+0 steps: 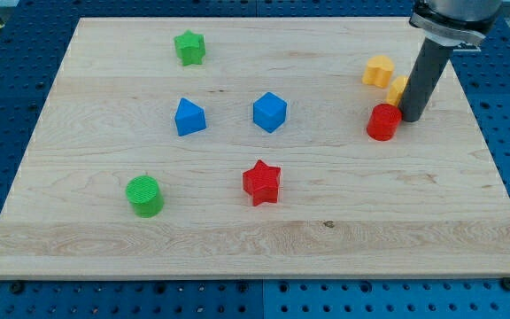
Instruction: Move yellow hexagon into yellow heart
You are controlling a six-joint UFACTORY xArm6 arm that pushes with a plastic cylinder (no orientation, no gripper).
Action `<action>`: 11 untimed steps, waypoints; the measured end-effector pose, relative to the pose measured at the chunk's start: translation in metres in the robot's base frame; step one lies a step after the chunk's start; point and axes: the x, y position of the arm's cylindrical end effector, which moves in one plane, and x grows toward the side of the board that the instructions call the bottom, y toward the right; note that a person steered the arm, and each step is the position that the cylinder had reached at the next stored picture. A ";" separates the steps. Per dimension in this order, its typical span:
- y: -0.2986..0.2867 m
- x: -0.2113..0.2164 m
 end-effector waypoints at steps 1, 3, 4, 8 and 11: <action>0.016 0.017; 0.006 0.008; 0.006 -0.003; 0.013 -0.022; 0.021 0.004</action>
